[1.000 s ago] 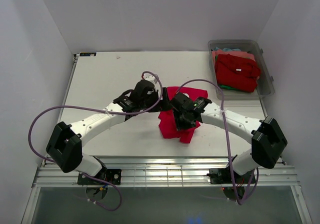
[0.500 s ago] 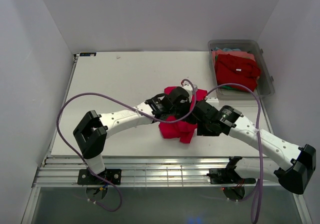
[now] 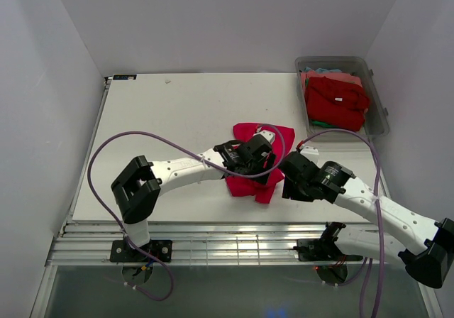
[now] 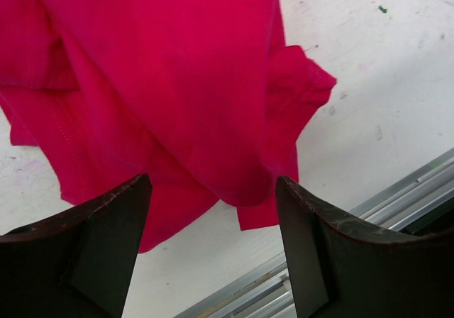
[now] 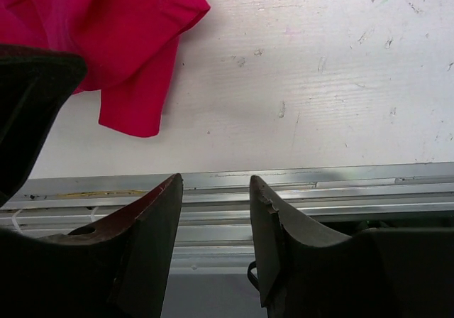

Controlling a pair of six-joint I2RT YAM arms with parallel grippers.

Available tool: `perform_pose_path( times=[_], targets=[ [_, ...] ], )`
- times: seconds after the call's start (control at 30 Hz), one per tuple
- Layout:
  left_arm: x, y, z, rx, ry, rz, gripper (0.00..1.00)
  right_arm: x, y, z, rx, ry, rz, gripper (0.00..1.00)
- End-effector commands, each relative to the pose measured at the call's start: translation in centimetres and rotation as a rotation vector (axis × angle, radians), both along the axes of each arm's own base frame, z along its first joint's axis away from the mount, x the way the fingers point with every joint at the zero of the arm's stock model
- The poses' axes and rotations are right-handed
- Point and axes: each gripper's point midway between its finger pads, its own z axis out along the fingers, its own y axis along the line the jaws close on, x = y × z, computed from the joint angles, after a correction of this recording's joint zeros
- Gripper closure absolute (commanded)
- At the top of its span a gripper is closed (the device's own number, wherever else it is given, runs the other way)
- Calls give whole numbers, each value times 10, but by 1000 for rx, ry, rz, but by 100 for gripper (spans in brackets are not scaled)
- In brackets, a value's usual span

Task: Fold and stack the t-shirts
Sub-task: Flatten out the tshirt

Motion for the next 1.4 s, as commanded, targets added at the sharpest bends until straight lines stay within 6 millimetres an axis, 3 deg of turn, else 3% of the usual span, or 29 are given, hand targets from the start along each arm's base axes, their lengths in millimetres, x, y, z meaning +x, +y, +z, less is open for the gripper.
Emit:
perform_pose_path(
  times=[0.0,0.13,0.33,0.63,0.73,0.77,0.83,0.87,0.9,0.97,1.03,1.13,1.23,1.27,1.37],
  targets=[
    [1,8,3,25,-15,35,19,5,9,6,68,-38,-26,51],
    [2,1,-5,24,-3,32,20,2,8,3,70,-32,-22,51],
    [2,-8,6,-37,-3,33,20,-3,6,-2,77,-17,-23,51],
    [2,-21,-1,-63,20,13,21,-6,8,-16,76,6,-18,55],
    [5,-22,-4,-55,11,18,38,-8,11,-24,83,26,-5,61],
    [6,-23,-4,-55,5,18,50,-7,15,-26,98,21,5,63],
    [9,-22,-5,-45,-10,21,64,-8,18,-32,107,31,19,63],
    [11,-22,-5,-43,-15,23,83,-6,23,-32,124,20,29,62],
    [12,-21,-4,-40,-24,29,91,-7,25,-34,131,25,42,62],
    [13,-21,-6,-35,-27,33,100,-5,29,-37,138,26,49,60],
    [18,-18,-5,-24,-46,46,100,-3,35,-38,153,21,68,59],
    [34,-6,14,-13,-99,103,100,2,45,-43,169,19,88,57],
    [67,29,54,-14,-150,201,100,10,56,-40,200,-9,102,53],
    [74,38,78,-48,-179,222,100,13,59,-38,207,-19,103,51],
    [96,65,109,-97,-216,267,100,22,67,-37,215,-43,118,47]
  ],
)
